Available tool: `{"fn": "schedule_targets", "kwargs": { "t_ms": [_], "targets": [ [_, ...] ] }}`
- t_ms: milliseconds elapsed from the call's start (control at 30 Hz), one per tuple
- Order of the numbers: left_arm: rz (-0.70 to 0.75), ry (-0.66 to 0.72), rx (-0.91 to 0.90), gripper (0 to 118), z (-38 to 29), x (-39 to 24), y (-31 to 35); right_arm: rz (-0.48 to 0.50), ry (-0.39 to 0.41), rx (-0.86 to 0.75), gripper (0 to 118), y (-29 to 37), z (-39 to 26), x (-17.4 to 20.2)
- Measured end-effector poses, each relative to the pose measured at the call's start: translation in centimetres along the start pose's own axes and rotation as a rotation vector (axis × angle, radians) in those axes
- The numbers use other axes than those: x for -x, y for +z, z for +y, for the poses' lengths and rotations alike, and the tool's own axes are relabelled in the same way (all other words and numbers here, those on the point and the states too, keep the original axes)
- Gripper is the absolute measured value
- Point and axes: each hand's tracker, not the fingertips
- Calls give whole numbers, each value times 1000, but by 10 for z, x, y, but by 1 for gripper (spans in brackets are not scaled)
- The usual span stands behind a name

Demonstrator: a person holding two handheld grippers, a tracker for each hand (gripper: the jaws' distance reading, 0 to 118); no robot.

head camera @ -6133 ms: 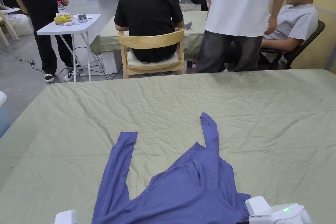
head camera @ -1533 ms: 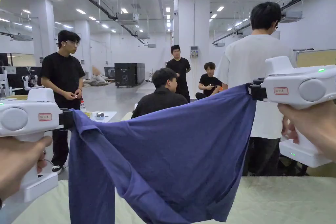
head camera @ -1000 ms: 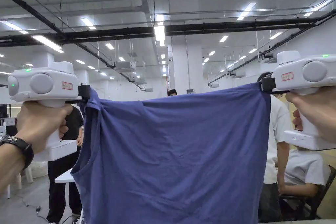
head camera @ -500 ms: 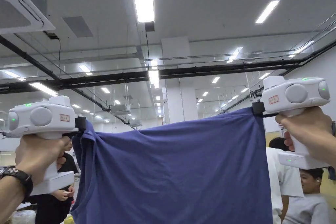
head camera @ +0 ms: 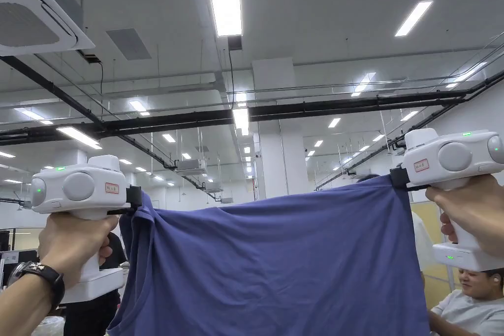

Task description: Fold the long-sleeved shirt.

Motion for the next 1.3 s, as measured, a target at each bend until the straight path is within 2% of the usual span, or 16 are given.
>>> {"fn": "schedule_targets", "kwargs": {
  "t_ms": [533, 1000, 1233, 1300],
  "targets": [
    [41, -58, -3, 5, -3, -5, -124, -44, 46, 11, 6, -134, -14, 4],
    [49, -39, 10, 5, -50, -14, -222, -88, 98, 29, 6, -227, -48, 2],
    [31, -19, 97, 5, -129, -4, -251, -62, 61, 140, 6, -271, -129, 4],
    [25, -19, 155, 5, -162, 0, -256, -33, 23, 193, 6, -279, -164, 9]
  ]
}}
